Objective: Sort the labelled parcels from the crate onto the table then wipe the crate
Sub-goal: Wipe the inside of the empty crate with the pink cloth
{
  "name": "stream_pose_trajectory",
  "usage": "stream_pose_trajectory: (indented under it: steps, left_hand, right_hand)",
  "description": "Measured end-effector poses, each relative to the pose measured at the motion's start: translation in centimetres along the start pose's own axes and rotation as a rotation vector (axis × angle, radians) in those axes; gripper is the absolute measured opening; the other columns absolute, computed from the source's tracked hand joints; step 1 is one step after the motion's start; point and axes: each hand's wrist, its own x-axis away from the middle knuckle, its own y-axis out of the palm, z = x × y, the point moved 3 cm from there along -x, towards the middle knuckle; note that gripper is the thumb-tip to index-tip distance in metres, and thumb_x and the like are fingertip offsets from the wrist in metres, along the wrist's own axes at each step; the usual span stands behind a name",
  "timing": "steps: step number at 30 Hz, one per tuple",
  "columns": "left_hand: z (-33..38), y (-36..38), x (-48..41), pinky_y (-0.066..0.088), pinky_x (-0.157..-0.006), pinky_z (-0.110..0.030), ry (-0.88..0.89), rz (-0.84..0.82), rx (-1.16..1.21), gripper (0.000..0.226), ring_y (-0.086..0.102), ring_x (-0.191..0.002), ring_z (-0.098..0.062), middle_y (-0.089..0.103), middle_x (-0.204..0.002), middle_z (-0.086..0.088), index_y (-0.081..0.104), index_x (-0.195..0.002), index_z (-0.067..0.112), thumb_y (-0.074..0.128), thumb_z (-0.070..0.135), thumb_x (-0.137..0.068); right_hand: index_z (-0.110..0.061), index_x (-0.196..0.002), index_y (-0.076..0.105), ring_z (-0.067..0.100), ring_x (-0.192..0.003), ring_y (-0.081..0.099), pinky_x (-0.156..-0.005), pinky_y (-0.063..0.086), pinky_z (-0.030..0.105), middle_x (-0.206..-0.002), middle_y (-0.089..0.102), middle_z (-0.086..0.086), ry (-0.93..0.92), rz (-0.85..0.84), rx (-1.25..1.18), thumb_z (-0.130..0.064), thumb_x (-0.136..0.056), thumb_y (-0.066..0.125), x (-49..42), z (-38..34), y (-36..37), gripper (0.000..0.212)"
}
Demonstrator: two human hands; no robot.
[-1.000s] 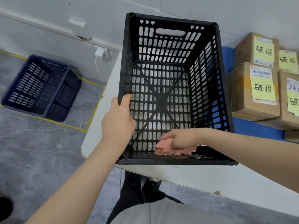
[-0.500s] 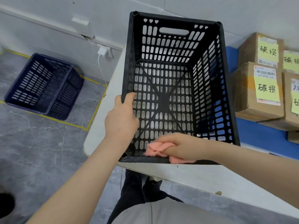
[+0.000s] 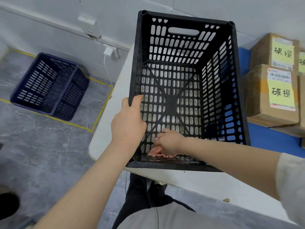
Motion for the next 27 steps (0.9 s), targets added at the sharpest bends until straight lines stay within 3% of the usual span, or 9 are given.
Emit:
stream_pose_trajectory:
  steps: [4, 9, 12, 14, 16, 18, 21, 24, 27]
  left_hand:
    - [-0.1, 0.1, 0.1, 0.051, -0.067, -0.044, 0.010, 0.001, 0.001, 0.070, 0.054, -0.078, -0.038, 0.042, -0.128, -0.009, 0.034, -0.142, 0.029, 0.043, -0.003, -0.081]
    - [-0.1, 0.1, 0.0, 0.049, -0.064, -0.042, 0.011, -0.009, -0.002, 0.068, 0.053, -0.075, -0.037, 0.041, -0.127, -0.009, 0.034, -0.142, 0.030, 0.043, -0.001, -0.082]
    - [-0.2, 0.2, -0.1, 0.048, -0.065, -0.041, 0.009, -0.011, 0.002, 0.066, 0.053, -0.076, -0.038, 0.041, -0.126, -0.009, 0.035, -0.142, 0.030, 0.043, 0.000, -0.083]
    - [-0.2, 0.2, 0.0, 0.046, -0.065, -0.041, 0.010, -0.004, -0.004, 0.066, 0.053, -0.077, -0.038, 0.042, -0.126, -0.009, 0.035, -0.142, 0.030, 0.043, 0.000, -0.083]
    - [-0.2, 0.3, -0.1, 0.044, -0.064, -0.040, 0.016, 0.007, -0.010, 0.067, 0.053, -0.079, -0.039, 0.042, -0.126, -0.009, 0.035, -0.142, 0.030, 0.043, -0.001, -0.082]
    - [-0.2, 0.3, -0.2, 0.046, -0.064, -0.041, 0.017, 0.012, -0.009, 0.067, 0.054, -0.080, -0.040, 0.042, -0.125, -0.010, 0.036, -0.141, 0.029, 0.043, -0.001, -0.082]
    - [-0.2, 0.4, -0.1, 0.047, -0.067, -0.042, 0.011, 0.008, -0.004, 0.067, 0.054, -0.081, -0.041, 0.042, -0.127, -0.010, 0.036, -0.141, 0.030, 0.042, -0.001, -0.082]
    - [-0.2, 0.3, 0.0, 0.047, -0.066, -0.042, 0.004, 0.011, 0.002, 0.067, 0.051, -0.078, -0.039, 0.042, -0.128, -0.010, 0.037, -0.141, 0.030, 0.042, -0.002, -0.082]
    - [-0.2, 0.3, 0.0, 0.047, -0.066, -0.042, 0.005, 0.008, 0.010, 0.067, 0.045, -0.075, -0.034, 0.042, -0.130, -0.009, 0.037, -0.141, 0.030, 0.041, -0.002, -0.083]
  right_hand:
    - [-0.025, -0.125, 0.061, 0.017, -0.093, 0.059, -0.090, 0.050, 0.034, -0.106, 0.066, 0.000, 0.057, -0.226, -0.306, -0.025, -0.097, 0.048, 1.7, 0.8, -0.3, 0.030]
    - [-0.047, -0.093, 0.064, 0.005, -0.091, 0.062, -0.088, 0.050, 0.028, -0.100, 0.068, -0.014, -0.032, -0.116, -0.513, -0.034, -0.093, 0.055, 5.3, -1.1, -3.6, 0.016]
    - [-0.025, -0.090, 0.063, 0.010, -0.068, 0.062, -0.065, 0.055, 0.033, -0.087, 0.069, -0.002, -0.062, -0.139, -0.605, -0.011, -0.093, 0.053, 7.9, -2.1, -6.1, 0.017]
    - [-0.017, -0.098, 0.062, 0.026, -0.060, 0.063, -0.050, 0.053, 0.033, -0.086, 0.066, 0.015, -0.066, -0.114, -0.668, -0.013, -0.092, 0.052, 9.8, -2.8, -7.8, 0.013]
    - [-0.022, -0.099, 0.064, 0.026, -0.066, 0.066, -0.054, 0.057, 0.035, -0.090, 0.069, 0.010, -0.111, -0.051, -0.775, -0.023, -0.089, 0.054, 11.3, -4.2, -9.4, 0.014]
    - [-0.026, -0.096, 0.066, 0.014, -0.063, 0.062, -0.057, 0.053, 0.024, -0.095, 0.071, 0.001, -0.104, -0.056, -0.882, -0.022, -0.093, 0.054, 11.9, -5.1, -9.5, 0.013]
    - [-0.026, -0.090, 0.064, 0.020, -0.060, 0.061, -0.058, 0.051, 0.031, -0.078, 0.067, 0.000, -0.070, -0.053, -0.789, -0.020, -0.093, 0.053, 10.4, -5.2, -8.6, 0.013]
    - [-0.040, -0.090, 0.060, -0.004, -0.068, 0.060, -0.065, 0.049, 0.011, -0.084, 0.064, -0.012, -0.069, -0.026, -0.620, -0.018, -0.093, 0.057, 6.5, -5.0, -7.1, 0.023]
    - [-0.037, -0.075, 0.055, 0.010, -0.069, 0.060, -0.067, 0.051, 0.022, -0.079, 0.063, -0.007, 0.022, -0.077, -0.466, -0.022, -0.095, 0.052, 1.4, -4.3, -4.1, 0.025]
